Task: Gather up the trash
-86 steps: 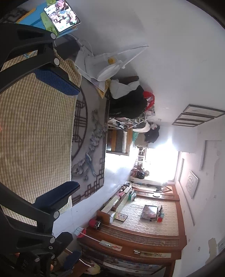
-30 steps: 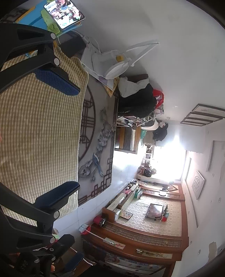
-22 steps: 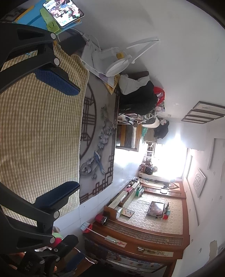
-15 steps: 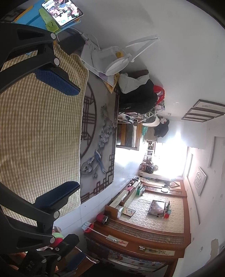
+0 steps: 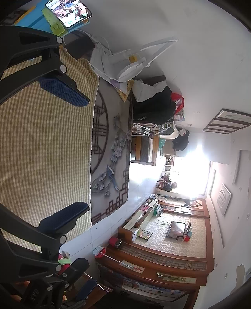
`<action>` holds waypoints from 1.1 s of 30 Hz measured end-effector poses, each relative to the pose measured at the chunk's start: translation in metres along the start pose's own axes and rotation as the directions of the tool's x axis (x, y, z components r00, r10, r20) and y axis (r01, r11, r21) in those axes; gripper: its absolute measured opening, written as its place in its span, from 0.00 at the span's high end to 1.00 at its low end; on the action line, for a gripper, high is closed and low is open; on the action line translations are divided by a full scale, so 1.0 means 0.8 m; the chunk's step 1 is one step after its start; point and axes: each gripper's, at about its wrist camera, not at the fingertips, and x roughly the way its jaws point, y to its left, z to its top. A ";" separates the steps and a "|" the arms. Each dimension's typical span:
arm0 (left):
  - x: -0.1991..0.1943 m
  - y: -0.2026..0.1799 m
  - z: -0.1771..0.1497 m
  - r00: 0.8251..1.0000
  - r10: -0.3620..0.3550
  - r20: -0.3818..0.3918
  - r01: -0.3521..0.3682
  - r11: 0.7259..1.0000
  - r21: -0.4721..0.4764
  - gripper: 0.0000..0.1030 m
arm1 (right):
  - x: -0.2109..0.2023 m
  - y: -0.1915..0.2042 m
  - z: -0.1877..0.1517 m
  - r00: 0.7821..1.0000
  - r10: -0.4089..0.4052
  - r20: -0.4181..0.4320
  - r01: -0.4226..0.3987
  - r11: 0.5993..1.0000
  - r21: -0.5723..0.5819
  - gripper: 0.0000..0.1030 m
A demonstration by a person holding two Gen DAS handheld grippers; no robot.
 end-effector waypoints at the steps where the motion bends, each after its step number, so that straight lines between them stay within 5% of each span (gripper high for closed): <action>1: 0.000 0.000 0.000 1.000 0.000 0.000 0.000 1.000 0.000 0.08 | 0.000 0.000 -0.001 1.000 0.000 -0.001 0.000 1.000 0.000 0.05; 33: 0.018 0.003 -0.003 0.999 -0.015 -0.033 0.016 1.000 0.015 0.08 | 0.015 -0.008 -0.009 1.000 -0.002 -0.031 0.002 1.000 0.004 0.05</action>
